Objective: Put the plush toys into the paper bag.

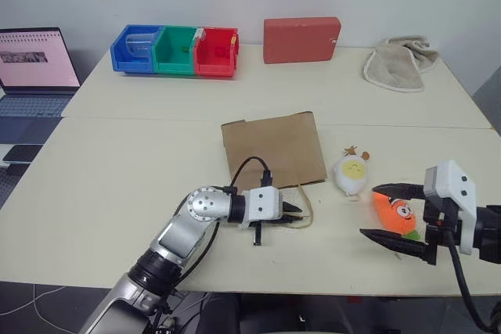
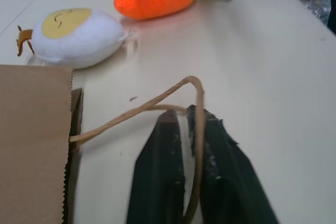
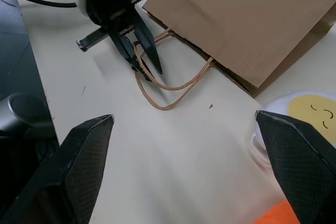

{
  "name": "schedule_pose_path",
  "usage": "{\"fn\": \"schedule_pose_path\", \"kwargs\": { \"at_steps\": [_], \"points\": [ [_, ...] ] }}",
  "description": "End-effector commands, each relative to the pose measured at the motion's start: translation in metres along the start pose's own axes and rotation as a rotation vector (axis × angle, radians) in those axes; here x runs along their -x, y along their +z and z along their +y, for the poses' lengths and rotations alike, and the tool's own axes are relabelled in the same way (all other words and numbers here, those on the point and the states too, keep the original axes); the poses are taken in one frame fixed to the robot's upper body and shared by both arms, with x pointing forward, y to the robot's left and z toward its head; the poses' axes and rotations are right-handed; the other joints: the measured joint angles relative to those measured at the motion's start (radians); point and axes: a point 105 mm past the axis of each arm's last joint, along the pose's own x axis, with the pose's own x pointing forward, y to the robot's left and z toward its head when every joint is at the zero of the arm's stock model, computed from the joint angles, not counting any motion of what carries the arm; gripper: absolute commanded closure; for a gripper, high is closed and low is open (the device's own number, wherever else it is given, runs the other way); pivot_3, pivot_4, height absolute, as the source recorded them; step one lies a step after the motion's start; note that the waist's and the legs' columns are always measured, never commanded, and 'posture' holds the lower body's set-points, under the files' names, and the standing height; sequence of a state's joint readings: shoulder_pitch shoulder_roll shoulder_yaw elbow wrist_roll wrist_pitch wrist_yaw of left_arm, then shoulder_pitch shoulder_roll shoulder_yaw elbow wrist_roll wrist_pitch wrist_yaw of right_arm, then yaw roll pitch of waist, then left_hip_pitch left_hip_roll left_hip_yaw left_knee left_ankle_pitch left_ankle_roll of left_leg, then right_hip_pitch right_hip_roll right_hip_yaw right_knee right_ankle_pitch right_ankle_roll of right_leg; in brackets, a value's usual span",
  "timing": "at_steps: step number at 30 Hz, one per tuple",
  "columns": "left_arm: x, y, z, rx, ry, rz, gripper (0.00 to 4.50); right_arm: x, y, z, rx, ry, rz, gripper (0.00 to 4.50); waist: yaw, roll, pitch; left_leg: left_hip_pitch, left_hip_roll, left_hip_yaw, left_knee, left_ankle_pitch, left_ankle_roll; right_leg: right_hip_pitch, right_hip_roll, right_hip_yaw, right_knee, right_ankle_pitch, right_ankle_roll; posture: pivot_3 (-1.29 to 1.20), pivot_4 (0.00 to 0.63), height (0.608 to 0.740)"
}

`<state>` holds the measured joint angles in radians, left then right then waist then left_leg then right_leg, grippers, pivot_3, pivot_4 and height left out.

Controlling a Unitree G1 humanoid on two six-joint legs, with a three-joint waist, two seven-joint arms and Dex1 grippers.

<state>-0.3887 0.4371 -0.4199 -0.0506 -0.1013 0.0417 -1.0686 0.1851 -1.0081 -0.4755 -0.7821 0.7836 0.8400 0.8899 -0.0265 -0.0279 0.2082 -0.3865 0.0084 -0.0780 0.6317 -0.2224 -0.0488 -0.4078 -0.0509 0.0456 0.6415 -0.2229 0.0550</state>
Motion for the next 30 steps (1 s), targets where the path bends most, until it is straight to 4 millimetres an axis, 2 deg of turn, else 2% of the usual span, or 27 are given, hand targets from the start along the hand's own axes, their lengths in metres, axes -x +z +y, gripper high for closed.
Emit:
{"fn": "schedule_pose_path", "kwargs": {
  "at_steps": [1, 5, 9, 12, 18, 22, 25, 30],
  "points": [
    [0.008, 0.015, 0.008, -0.009, 0.001, -0.03, 4.49, -0.003, 0.002, 0.002, 0.029, -0.007, -0.021, 0.0, -0.001, 0.0, 0.0, 0.0, 0.0, 0.0, 0.0, 0.0, 0.0, 0.0, 0.0, 0.0, 0.0, 0.0, 0.0, 0.0, 0.15, 0.74],
    [0.013, 0.014, 0.014, 0.007, 0.002, -0.018, 4.49, -0.009, 0.001, 0.003, 0.027, -0.006, -0.041, 0.0, -0.002, 0.0, 0.0, 0.0, 0.0, 0.0, 0.0, 0.0, 0.0, 0.0, 0.0, 0.0, 0.0, 0.0, 0.0, 0.0, 0.15, 0.74],
    [0.017, 0.02, 0.03, 0.053, 0.041, -0.047, 4.49, -0.016, -0.001, 0.005, 0.018, -0.003, -0.062, 0.0, -0.001, 0.0, 0.0, 0.0, 0.0, -0.001, 0.0, 0.0, 0.0, 0.0, 0.0, 0.0, 0.0, 0.0, 0.0, 0.0, 0.15, 0.74],
    [0.021, 0.029, 0.041, 0.056, 0.067, -0.064, 4.5, -0.021, -0.004, 0.007, 0.016, -0.005, -0.077, 0.55, -0.001, 0.0, 0.0, 0.0, 0.0, -0.001, 0.0, 0.0, 0.0, 0.0, 0.0, -0.001, 0.0, 0.0, 0.0, 0.0, 0.15, 0.74],
    [0.037, 0.055, 0.064, 0.059, 0.132, -0.106, 4.5, -0.035, -0.009, 0.013, 0.029, 0.008, -0.111, 2.81, -0.003, 0.0, 0.0, -0.001, 0.0, -0.002, 0.0, 0.0, 0.0, 0.0, 0.0, -0.001, 0.0, 0.0, 0.0, 0.0, 0.15, 0.74],
    [0.038, 0.072, 0.072, 0.146, 0.166, -0.182, 4.5, -0.063, -0.006, 0.007, 0.044, -0.041, -0.166, 4.35, -0.006, -0.001, 0.0, -0.001, 0.0, -0.002, 0.0, 0.0, 0.0, 0.0, 0.0, -0.001, 0.0, 0.0, 0.0, 0.0, 0.15, 0.74],
    [0.037, 0.08, 0.069, 0.198, 0.142, -0.213, 4.5, -0.091, 0.002, -0.005, 0.083, -0.129, -0.217, 4.47, -0.008, -0.001, 0.0, 0.0, 0.0, -0.002, 0.0, 0.0, 0.0, 0.0, 0.001, -0.001, 0.0, 0.0, 0.0, 0.0, 0.15, 0.74],
    [0.038, 0.085, 0.071, 0.253, 0.15, -0.235, 4.5, -0.124, 0.01, -0.02, 0.115, -0.246, -0.27, 4.47, -0.006, -0.001, 0.0, -0.001, 0.0, -0.003, -0.001, 0.0, 0.0, -0.001, 0.002, -0.001, 0.001, 0.001, 0.001, 0.0, 0.15, 0.74]
  ]
}}
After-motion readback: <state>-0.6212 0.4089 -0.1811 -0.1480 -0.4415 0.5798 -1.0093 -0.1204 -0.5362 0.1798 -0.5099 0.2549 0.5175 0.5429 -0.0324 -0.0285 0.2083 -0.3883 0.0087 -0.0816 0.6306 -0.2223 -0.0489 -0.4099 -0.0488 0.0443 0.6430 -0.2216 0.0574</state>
